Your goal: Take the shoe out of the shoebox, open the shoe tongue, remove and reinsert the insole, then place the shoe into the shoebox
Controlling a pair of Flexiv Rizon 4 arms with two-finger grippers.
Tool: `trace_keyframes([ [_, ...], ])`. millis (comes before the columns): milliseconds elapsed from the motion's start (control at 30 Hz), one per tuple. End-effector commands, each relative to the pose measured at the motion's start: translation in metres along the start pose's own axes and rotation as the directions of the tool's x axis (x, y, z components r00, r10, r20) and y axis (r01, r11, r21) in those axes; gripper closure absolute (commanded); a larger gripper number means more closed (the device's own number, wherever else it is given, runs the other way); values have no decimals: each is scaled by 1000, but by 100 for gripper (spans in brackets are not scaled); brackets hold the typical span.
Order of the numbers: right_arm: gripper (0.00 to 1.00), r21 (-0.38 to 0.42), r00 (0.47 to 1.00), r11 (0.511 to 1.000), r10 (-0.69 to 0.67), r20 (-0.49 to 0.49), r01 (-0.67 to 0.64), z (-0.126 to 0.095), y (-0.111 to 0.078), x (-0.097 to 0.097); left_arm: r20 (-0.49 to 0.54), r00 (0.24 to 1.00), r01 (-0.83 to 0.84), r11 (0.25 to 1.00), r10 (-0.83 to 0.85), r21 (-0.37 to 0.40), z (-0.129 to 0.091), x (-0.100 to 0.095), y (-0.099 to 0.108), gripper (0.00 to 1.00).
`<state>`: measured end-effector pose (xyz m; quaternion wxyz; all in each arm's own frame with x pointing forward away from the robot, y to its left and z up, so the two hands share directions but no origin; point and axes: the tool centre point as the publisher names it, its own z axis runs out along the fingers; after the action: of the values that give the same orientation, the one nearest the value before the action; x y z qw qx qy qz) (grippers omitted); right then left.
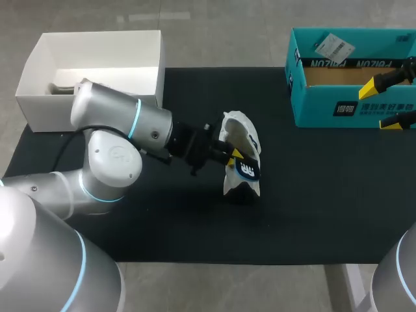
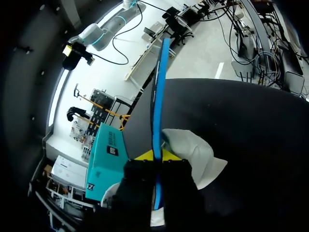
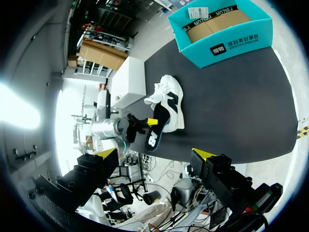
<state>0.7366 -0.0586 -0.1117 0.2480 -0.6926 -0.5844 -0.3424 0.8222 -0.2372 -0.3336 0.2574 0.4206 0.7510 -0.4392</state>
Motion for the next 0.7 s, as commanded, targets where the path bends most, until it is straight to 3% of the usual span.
trace_keyframes([
  [33,0,-2,1000,1000,1,2,-1,0,-1,0,-16,1000,-3,1000,3,-22,11,-3,11,100],
  [367,0,-2,1000,1000,1,2,-1,0,-1,0,-51,997,54,997,-57,-59,21,-2,29,100],
  [500,0,-2,1000,1000,1,2,-1,0,-1,0,-47,995,85,996,-87,-40,19,-4,24,100],
  [567,0,-2,1000,1000,1,2,-1,0,-1,0,-47,994,100,995,-101,-25,15,-5,18,52],
  [600,0,-2,1000,1000,1,2,-1,0,-1,0,-55,994,98,995,-98,-16,12,-6,15,44],
  [633,0,-2,1000,1000,1,2,-1,0,-1,0,-58,994,97,995,-97,-11,9,-6,11,66],
  [700,0,-2,1000,1000,1,2,-1,0,-1,0,-56,993,108,994,-107,13,4,-9,2,64],
])
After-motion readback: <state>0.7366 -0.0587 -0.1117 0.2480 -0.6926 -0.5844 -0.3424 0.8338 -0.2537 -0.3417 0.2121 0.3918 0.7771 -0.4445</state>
